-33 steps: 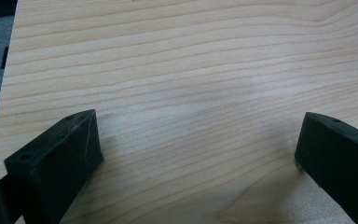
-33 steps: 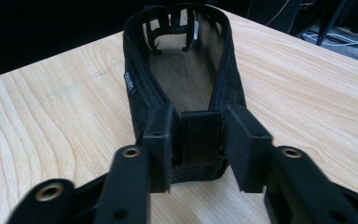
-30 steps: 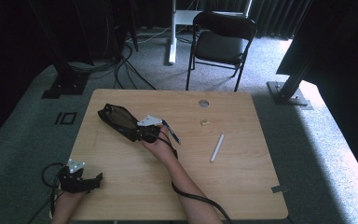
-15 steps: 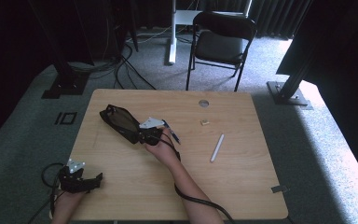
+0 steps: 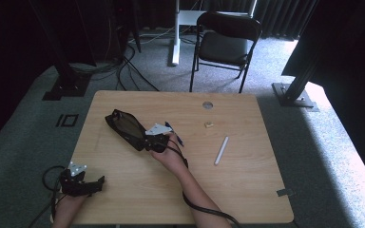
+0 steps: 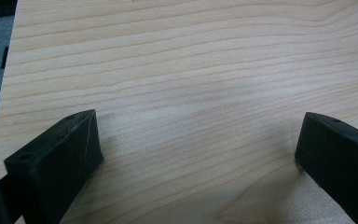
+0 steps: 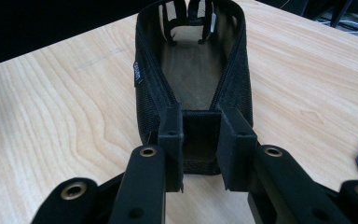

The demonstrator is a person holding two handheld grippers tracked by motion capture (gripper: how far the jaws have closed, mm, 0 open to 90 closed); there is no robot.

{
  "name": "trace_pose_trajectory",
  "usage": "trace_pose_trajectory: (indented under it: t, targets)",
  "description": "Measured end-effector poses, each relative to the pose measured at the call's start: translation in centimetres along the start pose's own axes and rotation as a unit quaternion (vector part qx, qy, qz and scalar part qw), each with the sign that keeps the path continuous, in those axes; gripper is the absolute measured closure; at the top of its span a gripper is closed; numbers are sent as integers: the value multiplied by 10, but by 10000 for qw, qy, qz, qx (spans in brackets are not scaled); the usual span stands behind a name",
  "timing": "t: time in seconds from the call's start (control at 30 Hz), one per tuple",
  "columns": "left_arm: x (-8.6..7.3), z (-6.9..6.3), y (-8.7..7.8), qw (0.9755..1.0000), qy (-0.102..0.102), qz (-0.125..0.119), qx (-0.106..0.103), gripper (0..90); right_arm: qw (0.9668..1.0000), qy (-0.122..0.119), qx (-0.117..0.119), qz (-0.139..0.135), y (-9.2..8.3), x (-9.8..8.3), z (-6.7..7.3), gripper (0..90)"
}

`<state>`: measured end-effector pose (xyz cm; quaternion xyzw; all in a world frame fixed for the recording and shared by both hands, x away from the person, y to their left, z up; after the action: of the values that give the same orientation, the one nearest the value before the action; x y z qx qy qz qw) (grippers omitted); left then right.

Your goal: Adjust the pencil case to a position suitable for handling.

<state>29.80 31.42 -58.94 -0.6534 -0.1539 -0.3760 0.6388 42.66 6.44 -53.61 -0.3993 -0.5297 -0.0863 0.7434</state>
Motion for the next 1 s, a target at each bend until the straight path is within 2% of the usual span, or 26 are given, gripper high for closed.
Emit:
trace_pose_trajectory:
  t: [0.57,0.7,1.0]
  targets:
    - [0,0,0,10000,-1,0,0,5,10000,18,17,-11,-36,-20,-1,733]
    - [0,0,0,10000,0,0,0,5,9999,96,36,-4,-44,-27,-3,733]
    - [0,0,0,10000,0,1,1,5,10000,34,32,21,-64,-37,-8,733]
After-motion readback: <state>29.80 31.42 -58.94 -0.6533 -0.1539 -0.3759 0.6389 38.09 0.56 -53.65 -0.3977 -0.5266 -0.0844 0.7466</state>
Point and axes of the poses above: each handheld gripper's, and its own axes: y roughly forward along the jaws, x roughly out of its top, z roughly to its left, the point moved 5 cm from there along y, roughly forward along the jaws, and after that the axes turned 7 degrees about y, right-handed, at the moved point
